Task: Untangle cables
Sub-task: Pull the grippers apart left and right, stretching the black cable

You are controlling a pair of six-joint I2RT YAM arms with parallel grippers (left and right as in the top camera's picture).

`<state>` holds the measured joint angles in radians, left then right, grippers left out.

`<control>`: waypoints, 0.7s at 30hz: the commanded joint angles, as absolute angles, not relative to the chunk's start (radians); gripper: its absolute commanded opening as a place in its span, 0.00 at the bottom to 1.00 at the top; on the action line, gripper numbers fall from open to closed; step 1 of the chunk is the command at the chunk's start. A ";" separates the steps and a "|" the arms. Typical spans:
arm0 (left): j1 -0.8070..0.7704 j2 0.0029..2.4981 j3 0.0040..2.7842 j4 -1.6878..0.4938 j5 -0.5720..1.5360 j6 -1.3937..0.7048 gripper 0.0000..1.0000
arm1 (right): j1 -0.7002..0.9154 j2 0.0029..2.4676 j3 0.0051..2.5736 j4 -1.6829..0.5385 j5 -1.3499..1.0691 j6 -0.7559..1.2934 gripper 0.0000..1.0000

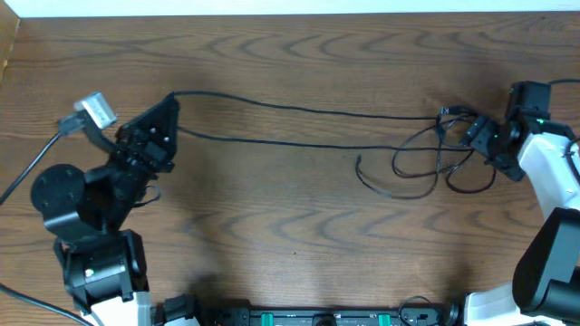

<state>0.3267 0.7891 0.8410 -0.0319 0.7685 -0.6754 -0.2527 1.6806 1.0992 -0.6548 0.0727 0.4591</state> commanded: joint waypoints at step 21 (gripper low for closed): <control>0.678 0.915 0.849 -0.250 0.715 -0.675 0.07 | -0.340 1.671 1.102 -0.657 0.060 0.445 0.99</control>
<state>0.6708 0.8726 0.8410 -0.2325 0.7334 -0.6613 -0.3252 1.6806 1.0992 -0.6594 0.0696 0.4549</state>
